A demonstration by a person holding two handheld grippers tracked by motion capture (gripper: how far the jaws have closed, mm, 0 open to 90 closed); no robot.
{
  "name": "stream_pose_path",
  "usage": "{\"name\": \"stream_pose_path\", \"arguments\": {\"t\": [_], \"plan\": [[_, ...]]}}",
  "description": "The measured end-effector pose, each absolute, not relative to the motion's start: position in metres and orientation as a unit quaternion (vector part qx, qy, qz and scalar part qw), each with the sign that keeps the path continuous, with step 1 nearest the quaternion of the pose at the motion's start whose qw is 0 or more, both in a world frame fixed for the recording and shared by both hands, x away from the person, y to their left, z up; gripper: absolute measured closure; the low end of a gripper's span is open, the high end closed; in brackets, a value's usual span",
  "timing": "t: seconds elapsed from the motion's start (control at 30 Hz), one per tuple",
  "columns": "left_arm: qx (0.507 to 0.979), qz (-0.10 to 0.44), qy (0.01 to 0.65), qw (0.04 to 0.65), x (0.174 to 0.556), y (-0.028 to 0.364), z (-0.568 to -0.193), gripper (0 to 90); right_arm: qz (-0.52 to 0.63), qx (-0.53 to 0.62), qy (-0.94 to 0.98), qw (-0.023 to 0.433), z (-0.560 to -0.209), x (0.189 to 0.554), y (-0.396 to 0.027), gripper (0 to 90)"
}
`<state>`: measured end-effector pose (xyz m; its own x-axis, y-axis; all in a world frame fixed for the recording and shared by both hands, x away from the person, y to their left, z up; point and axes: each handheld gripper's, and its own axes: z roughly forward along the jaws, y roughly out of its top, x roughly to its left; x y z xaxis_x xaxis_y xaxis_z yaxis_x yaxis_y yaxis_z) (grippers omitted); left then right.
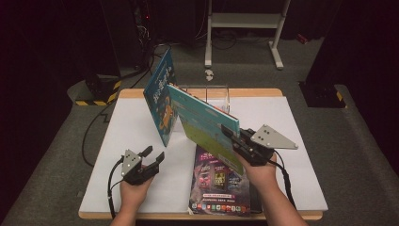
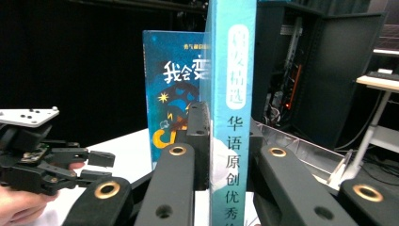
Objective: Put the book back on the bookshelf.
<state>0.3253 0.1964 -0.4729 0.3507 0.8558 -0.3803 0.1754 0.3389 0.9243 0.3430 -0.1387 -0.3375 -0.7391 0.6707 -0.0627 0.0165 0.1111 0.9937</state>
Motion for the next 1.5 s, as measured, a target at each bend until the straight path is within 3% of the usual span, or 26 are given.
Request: {"name": "stream_pose_path", "arguments": {"t": [0.37, 0.73, 1.5], "plan": [[0.505, 0.260, 0.509, 0.647, 0.325, 0.199, -0.473, 43.9, 0.602, 0.251, 0.705, 0.278, -0.336, 0.346, -0.111, 80.3], [0.508, 0.254, 0.511, 0.645, 0.325, 0.197, -0.474, 44.0, 0.607, 0.270, 0.702, 0.258, -0.344, 0.350, -0.120, 75.7], [0.515, 0.236, 0.513, 0.645, 0.327, 0.195, -0.475, 46.2, 0.614, 0.293, 0.701, 0.216, -0.384, 0.325, -0.143, 75.0]]}}
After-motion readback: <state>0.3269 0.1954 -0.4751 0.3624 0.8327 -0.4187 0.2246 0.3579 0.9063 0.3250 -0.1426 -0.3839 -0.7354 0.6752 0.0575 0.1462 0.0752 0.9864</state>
